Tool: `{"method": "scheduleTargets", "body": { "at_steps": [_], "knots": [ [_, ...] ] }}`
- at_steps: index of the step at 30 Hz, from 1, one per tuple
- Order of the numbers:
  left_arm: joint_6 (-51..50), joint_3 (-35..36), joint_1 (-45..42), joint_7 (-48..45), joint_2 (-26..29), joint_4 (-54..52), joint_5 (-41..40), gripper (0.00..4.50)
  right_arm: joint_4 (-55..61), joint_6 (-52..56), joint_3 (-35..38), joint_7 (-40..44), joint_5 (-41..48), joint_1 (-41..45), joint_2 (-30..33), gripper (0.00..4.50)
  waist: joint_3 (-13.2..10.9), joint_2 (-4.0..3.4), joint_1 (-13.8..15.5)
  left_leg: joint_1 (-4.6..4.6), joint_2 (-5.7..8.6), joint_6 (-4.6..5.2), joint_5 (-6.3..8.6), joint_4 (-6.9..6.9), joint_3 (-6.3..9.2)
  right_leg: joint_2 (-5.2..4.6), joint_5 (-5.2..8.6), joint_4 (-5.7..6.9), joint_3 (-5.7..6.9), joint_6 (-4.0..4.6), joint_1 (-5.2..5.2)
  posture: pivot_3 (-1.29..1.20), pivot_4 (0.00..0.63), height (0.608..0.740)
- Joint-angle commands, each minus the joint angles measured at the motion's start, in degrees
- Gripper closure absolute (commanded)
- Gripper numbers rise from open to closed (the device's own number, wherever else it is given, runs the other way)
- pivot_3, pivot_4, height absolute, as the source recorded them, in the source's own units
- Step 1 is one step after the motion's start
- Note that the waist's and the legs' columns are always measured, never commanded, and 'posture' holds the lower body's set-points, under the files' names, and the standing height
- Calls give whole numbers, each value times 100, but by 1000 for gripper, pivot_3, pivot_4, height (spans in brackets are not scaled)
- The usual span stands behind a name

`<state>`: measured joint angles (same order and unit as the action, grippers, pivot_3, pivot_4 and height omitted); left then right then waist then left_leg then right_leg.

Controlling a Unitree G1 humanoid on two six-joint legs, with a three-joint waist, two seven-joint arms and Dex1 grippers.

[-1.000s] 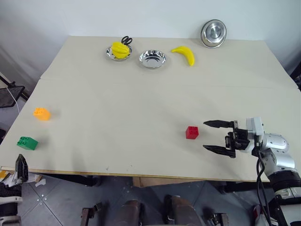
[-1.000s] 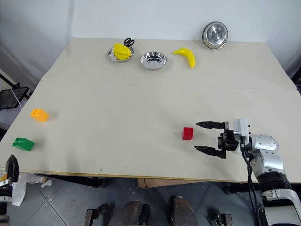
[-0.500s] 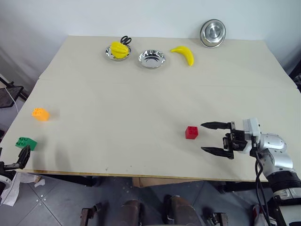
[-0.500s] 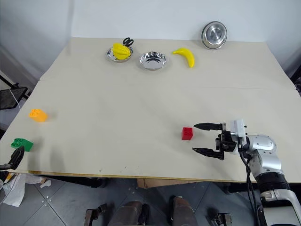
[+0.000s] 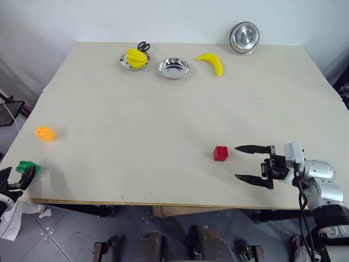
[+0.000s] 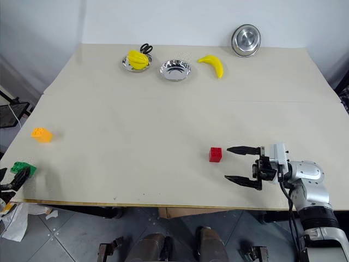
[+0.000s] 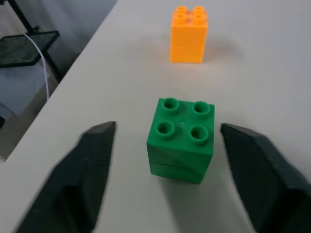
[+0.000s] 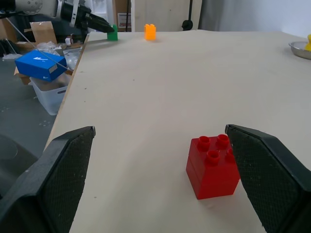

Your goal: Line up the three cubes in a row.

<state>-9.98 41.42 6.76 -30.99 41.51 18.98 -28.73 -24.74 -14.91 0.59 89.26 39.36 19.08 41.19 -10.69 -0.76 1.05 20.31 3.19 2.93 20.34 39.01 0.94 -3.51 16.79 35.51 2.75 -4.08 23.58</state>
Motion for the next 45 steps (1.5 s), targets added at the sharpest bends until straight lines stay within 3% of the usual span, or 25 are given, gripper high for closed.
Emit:
{"method": "scheduleTargets", "body": {
  "at_steps": [1, 4, 8, 13, 16, 19, 21, 24, 28, 33, 39, 45],
  "knots": [
    [-32, -62, 16, -349, 211, 62, 48, 2169, 107, 52, 281, 306, 9, 20, -65, 0, 0, 0, 0, 0, 0, 0, 0, 0, 0, 0, 0, 0, 0, 0, 0, 0, 150, 740],
    [103, -27, 8, -362, 302, 248, 174, 3035, 53, 58, 332, 317, -41, 60, -68, 0, 0, 0, 0, 0, 0, 0, 0, 0, 0, 0, 0, 1, 0, 0, 0, 0, 150, 740],
    [-248, -161, -229, -673, 422, -507, -165, 3034, -98, 32, 467, 324, -81, 74, 74, 0, 0, 1, 7, -1, 0, -1, 0, 0, 0, 0, 0, 2, 0, 0, 0, 0, 150, 740],
    [-709, -1577, -1457, -2118, 781, -1970, -622, 3034, -230, -44, 627, 324, -118, -67, 381, 0, -1, 2, 124, 10, 2, 0, -13, 6, 10, -18, 0, 1, -4, 0, -11, 0, 150, 740],
    [-822, -3082, -2737, -3117, 714, -2090, -295, 3034, -244, -66, 818, 324, -47, -292, 655, 0, 2, -16, 124, 10, 5, 4, -13, 6, 4, -22, 0, -2, -5, -1, -17, 0, 150, 740],
    [-592, -4290, -3964, -3777, 98, -1301, 269, 3034, -221, -87, 1024, 324, -41, -493, 783, 0, 10, -31, 41, 10, 11, 5, -16, 4, 2, -24, -6, 14, 3, -10, -12, 0, 150, 740],
    [-397, -4717, -4470, -4005, -269, -775, 564, 3034, -156, -91, 1131, 324, -46, -636, 820, 0, 6, -26, -1, 12, 7, 2, -17, 6, -2, -13, -7, 19, 11, -13, -9, 0, 150, 740],
    [602, -5465, -5280, -4299, -1035, 667, 1393, 3034, 212, -49, 1440, 255, -36, -1088, 819, 0, 0, -15, -15, 20, -5, -8, -21, 6, -14, 1, -8, 17, 19, -19, 0, 0, 150, 740],
    [1525, -5703, -6004, -4276, -1839, 2423, 1960, 3034, 1012, 80, 1852, -14, 66, -1840, 737, 0, -10, 2, 25, 21, -8, -22, -32, 15, -21, 3, -7, 8, 20, -21, 4, 0, 150, 740],
    [2342, -5758, -6539, -4111, -2502, 3769, 2443, 3034, 1961, 229, 2291, -355, 168, -2643, 531, 0, -17, 17, 79, 19, -6, -25, -42, 19, -17, -1, -8, 14, 15, -22, 2, 0, 150, 740],
    [2727, -5692, -6883, -3969, -3007, 4571, 2793, 3034, 2361, 371, 2444, -551, 89, -2994, 419, 0, -17, 16, 197, 19, 3, -19, -42, 23, -16, -10, -14, 10, 11, -32, -2, 0, 150, 740],
    [2837, -5563, -7016, -4135, -3134, 4809, 2916, 3034, 2430, 419, 2387, -635, 22, -2979, 340, 0, -16, 16, 253, 19, 5, -16, -44, 28, -13, -12, -14, 10, 13, -32, -5, 0, 150, 740]
  ]
}}
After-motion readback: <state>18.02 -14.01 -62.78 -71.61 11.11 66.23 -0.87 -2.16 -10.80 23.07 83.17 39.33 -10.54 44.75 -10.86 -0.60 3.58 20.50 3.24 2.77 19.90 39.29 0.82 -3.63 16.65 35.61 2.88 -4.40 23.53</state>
